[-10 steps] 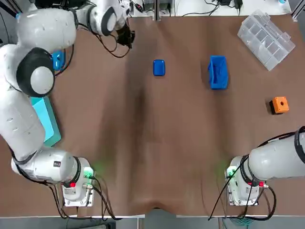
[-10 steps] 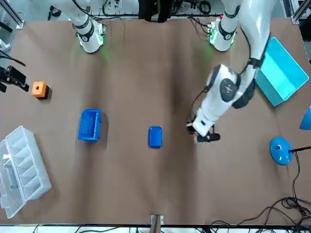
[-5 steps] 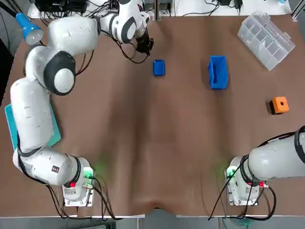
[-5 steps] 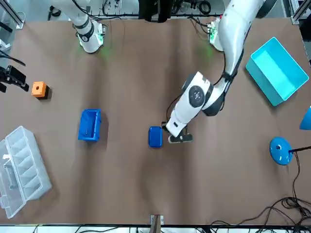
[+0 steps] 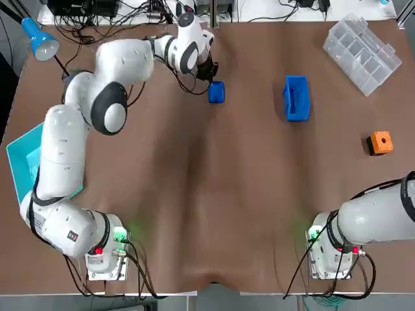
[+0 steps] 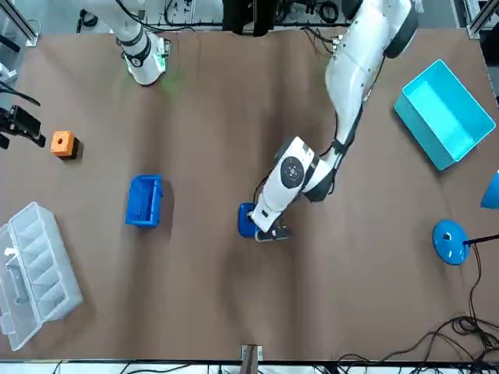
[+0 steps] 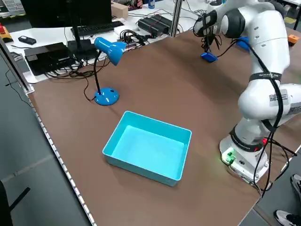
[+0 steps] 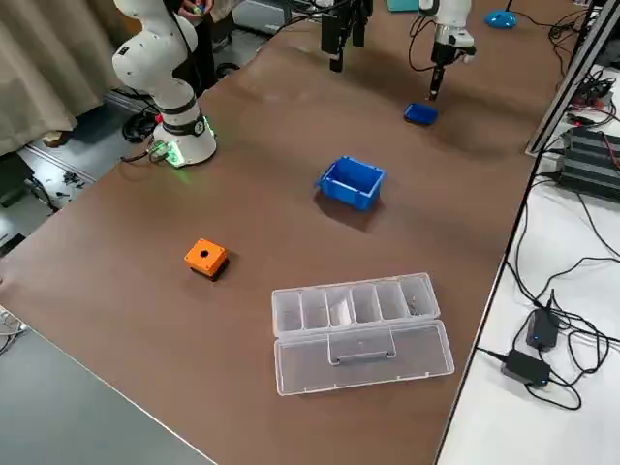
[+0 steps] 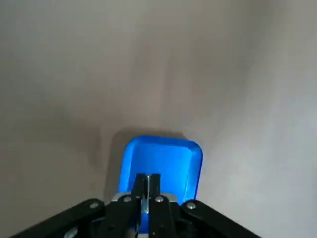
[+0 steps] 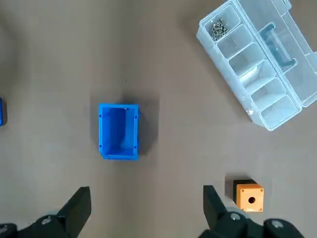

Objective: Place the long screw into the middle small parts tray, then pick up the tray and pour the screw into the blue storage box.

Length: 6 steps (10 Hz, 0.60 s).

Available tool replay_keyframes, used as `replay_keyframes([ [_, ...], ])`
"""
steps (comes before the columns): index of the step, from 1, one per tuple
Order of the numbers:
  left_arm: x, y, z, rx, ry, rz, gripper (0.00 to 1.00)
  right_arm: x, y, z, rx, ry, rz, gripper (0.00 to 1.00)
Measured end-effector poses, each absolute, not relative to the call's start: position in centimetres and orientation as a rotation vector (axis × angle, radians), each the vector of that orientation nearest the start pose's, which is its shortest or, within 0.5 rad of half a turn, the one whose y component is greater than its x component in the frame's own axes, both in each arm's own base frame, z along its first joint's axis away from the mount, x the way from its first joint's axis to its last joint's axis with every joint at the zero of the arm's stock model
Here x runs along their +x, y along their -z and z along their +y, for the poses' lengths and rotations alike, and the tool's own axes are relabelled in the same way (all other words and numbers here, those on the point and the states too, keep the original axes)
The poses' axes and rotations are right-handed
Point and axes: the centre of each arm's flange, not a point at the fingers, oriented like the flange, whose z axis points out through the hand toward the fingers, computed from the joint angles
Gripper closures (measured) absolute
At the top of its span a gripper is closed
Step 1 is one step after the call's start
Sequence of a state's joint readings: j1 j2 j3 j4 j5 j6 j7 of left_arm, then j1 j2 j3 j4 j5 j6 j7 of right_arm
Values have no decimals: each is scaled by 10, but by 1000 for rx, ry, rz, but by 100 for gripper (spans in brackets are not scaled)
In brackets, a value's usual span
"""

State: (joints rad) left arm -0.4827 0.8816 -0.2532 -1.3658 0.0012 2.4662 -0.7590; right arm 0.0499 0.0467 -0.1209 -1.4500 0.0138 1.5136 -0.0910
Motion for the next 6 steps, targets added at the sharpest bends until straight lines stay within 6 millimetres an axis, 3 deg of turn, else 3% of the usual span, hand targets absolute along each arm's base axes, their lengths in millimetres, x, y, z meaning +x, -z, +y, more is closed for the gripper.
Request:
replay_keyframes([
  [2, 590, -217, -477, -3430, 87, -231, 93, 563, -650, -37, -3135, 32, -34, 0],
  [4, 592, -215, -476, -3433, 98, -246, 83, 563, -648, -36, -3135, 24, -34, 0],
  [6, 601, -225, -472, -3445, 136, -264, 53, 567, -639, -33, -3134, -2, -48, 0],
])
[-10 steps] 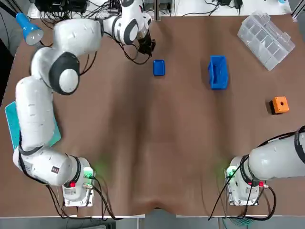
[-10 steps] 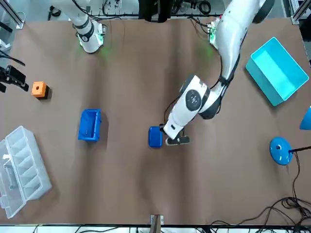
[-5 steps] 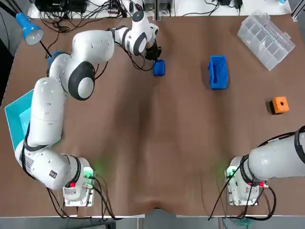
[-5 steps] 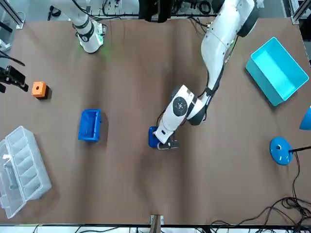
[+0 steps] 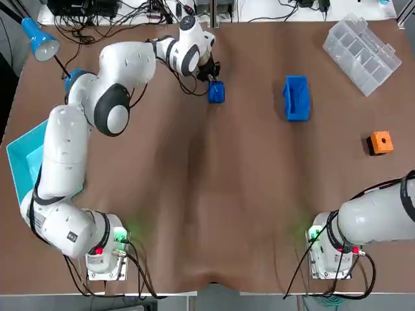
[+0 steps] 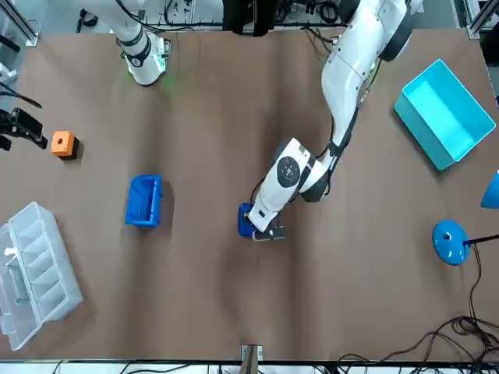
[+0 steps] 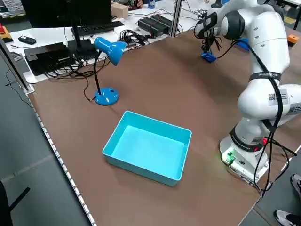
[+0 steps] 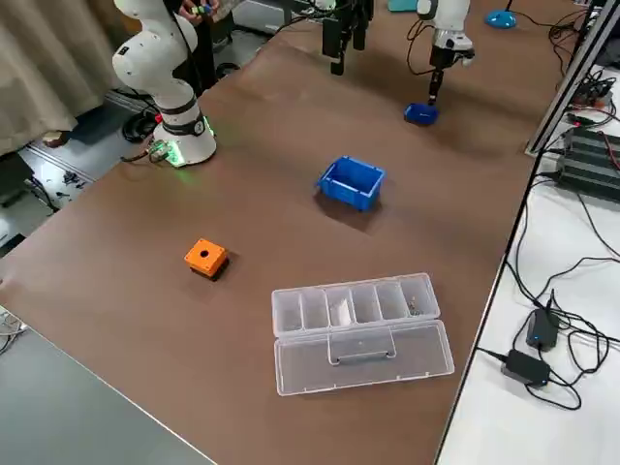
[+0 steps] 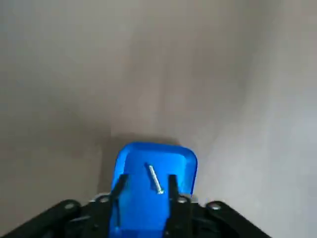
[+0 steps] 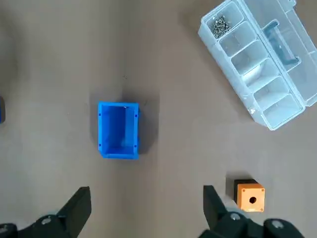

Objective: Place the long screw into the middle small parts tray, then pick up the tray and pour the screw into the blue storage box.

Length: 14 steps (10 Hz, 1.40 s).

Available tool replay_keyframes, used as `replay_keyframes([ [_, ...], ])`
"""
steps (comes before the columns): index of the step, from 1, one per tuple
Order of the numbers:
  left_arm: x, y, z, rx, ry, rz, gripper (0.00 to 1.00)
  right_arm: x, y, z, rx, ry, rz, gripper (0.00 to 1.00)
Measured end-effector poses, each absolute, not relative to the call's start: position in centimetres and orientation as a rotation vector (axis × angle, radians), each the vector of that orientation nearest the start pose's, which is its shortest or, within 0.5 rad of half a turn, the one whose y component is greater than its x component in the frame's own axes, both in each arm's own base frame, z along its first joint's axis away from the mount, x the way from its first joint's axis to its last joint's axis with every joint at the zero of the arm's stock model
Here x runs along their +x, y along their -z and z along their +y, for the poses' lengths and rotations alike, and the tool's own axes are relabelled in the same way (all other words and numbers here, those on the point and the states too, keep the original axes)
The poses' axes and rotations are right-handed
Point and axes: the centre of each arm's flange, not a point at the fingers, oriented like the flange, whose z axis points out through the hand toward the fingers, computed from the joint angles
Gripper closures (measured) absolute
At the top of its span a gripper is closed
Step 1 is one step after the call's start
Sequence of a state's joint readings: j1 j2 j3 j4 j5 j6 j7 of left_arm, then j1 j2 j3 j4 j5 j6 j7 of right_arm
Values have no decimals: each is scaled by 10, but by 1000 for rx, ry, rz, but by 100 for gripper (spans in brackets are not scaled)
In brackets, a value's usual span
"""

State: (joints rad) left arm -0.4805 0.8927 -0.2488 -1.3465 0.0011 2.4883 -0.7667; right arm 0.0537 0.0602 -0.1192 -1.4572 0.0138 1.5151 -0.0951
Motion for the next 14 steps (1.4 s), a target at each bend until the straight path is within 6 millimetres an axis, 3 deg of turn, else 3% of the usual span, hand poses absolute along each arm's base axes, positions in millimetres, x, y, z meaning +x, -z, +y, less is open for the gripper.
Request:
replay_keyframes([
  [2, 609, -249, -464, -3452, 182, -283, 24, 572, -623, -14, -3130, -47, -108, 0],
  [4, 615, -294, -433, -3430, 212, -317, 0, 579, -598, 31, -3054, -79, -200, 0],
  [7, 611, -379, -359, -3277, 40, -328, 0, 592, -536, 86, -2984, -70, -285, 0],
  [9, 624, -431, -286, -3212, 45, -358, 0, 603, -491, 139, -2940, -71, -343, 0],
  [11, 635, -471, -210, -3209, 116, -336, 0, 618, -445, 173, -2854, -65, -303, 1],
  [13, 625, -509, -168, -3200, 165, -275, 0, 628, -397, 214, -2832, -16, -307, 7],
  [14, 619, -529, -148, -3193, 194, -244, 0, 626, -371, 248, -2809, -9, -298, 11],
])
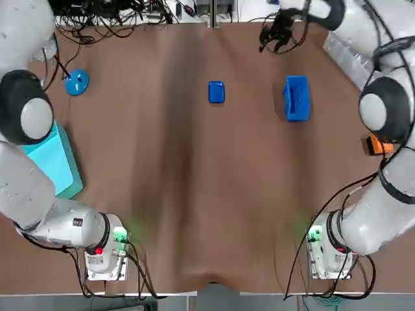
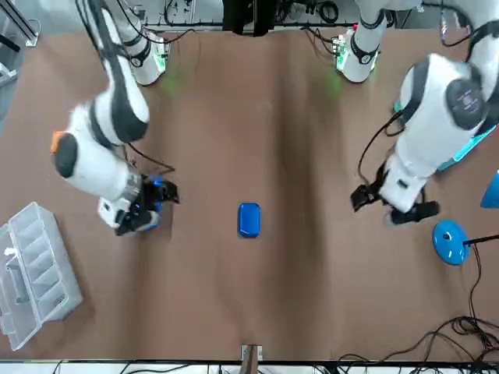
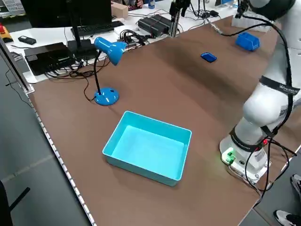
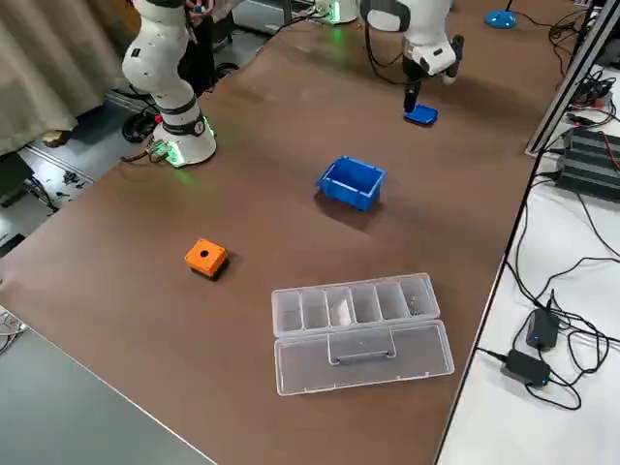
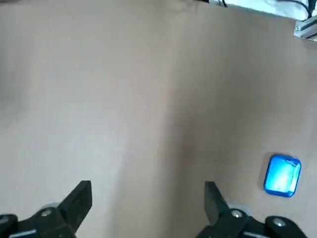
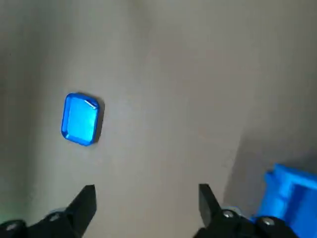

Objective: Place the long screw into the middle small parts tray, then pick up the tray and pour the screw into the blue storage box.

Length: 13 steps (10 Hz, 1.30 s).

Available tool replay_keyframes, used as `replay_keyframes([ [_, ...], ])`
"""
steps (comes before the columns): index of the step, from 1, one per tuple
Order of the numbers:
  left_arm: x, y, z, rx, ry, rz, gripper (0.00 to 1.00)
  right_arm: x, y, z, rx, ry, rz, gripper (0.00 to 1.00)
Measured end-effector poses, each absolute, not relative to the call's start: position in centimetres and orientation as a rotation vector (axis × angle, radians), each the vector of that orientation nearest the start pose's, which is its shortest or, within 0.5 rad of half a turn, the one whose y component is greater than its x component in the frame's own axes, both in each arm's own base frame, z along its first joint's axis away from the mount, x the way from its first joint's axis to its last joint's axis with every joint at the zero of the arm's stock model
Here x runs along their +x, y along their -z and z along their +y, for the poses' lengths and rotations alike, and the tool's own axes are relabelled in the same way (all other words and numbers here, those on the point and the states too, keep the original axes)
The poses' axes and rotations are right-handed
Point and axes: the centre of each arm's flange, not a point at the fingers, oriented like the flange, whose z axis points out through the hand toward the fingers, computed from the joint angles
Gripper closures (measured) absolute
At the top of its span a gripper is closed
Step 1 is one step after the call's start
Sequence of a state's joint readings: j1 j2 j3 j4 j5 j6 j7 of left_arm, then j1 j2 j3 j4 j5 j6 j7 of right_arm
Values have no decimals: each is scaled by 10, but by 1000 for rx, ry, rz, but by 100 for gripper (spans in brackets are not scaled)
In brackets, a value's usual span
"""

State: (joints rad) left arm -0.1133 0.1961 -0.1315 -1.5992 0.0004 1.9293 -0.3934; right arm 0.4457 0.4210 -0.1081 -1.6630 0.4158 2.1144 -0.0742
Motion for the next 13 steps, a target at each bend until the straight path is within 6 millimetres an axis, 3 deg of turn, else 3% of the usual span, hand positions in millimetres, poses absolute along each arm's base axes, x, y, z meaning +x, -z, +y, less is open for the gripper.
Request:
replay_keyframes([
  [2, 603, -558, -104, -3195, 183, -185, 0, 617, -319, 295, -2776, -30, -250, 17],
  [4, 579, -583, -70, -3187, 185, -140, 0, 613, -276, 321, -2748, 5, -187, 19],
  [5, 564, -593, -54, -3184, 165, -92, 0, 609, -261, 336, -2754, 46, -194, 21],
  [7, 538, -604, -25, -3183, 87, -42, 0, 595, -240, 368, -2753, 114, -217, 34],
  [10, 529, -602, 0, -3182, 56, -36, 0, 580, -198, 398, -2745, 105, -169, 36],
  [13, 529, -597, 0, -3182, 42, -17, 0, 580, -173, 404, -2734, 101, -112, 40],
])
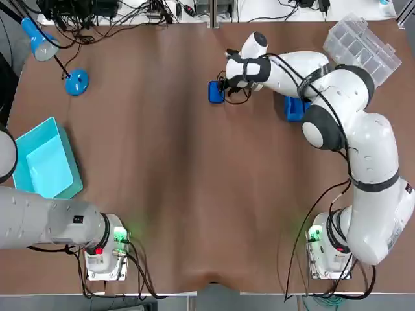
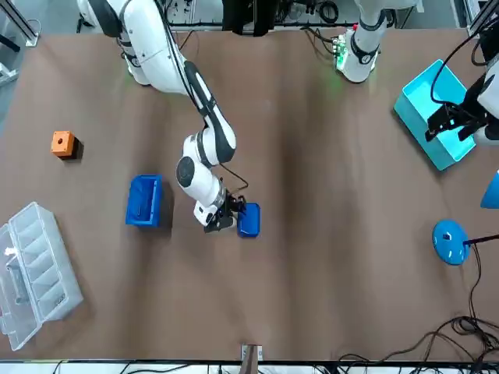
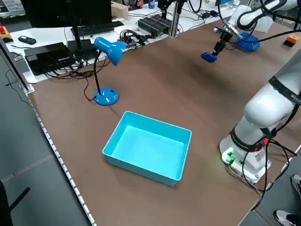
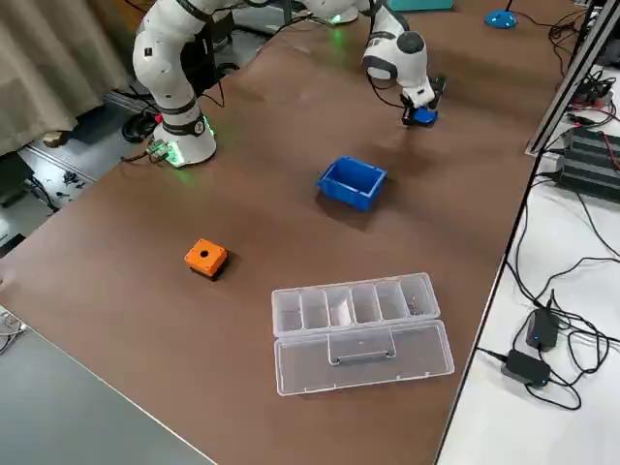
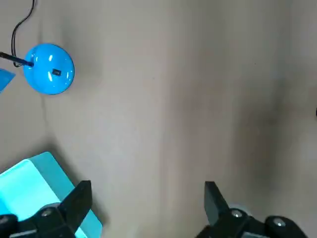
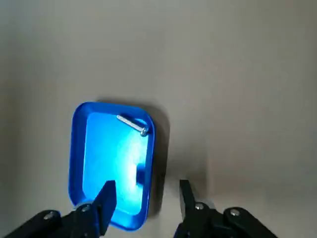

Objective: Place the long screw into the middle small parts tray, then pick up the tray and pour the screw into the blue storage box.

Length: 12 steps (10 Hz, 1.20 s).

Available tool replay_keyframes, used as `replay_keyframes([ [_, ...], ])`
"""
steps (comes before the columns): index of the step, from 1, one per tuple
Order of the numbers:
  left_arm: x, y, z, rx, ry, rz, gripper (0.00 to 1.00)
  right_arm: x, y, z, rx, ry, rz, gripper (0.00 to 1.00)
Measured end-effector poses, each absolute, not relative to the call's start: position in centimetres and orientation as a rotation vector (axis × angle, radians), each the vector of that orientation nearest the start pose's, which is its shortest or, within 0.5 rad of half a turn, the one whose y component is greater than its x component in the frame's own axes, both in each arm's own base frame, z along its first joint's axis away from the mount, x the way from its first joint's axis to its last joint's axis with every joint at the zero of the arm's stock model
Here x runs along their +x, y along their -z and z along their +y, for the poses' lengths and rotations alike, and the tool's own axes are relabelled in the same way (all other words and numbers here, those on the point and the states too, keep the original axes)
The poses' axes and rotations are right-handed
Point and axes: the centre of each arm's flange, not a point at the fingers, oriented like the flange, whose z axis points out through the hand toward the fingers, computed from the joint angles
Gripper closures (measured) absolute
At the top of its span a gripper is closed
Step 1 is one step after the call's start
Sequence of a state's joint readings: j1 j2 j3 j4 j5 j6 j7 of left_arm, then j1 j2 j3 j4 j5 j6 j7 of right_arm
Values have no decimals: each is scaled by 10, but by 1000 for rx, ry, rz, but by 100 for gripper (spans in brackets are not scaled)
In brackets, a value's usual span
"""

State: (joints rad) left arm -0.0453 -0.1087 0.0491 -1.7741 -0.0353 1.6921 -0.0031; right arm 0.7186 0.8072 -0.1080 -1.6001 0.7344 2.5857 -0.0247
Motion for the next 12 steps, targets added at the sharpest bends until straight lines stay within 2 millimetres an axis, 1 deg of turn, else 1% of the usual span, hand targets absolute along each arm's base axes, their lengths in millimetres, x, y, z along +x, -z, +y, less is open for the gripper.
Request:
replay_keyframes([
  [1, 531, -596, -6, -3180, 40, -2, 0, 581, -173, 405, -2729, 106, -106, 51],
  [2, 536, -594, -13, -3178, 41, 17, 0, 583, -175, 406, -2726, 110, -101, 55],
  [3, 545, -593, -16, -3178, 46, 26, 0, 584, -176, 405, -2725, 111, -83, 56],
  [5, 564, -590, -11, -3177, 50, 10, 0, 585, -177, 405, -2724, 108, -51, 56],
  [6, 570, -588, -9, -3176, 47, 4, 0, 585, -176, 405, -2725, 104, -46, 56],
  [8, 573, -587, -9, -3176, 46, 4, 0, 584, -170, 404, -2727, 94, -28, 56],
  [12, 574, -594, -6, -3176, 73, -14, 0, 583, -169, 404, -2699, 77, 34, 61],
])
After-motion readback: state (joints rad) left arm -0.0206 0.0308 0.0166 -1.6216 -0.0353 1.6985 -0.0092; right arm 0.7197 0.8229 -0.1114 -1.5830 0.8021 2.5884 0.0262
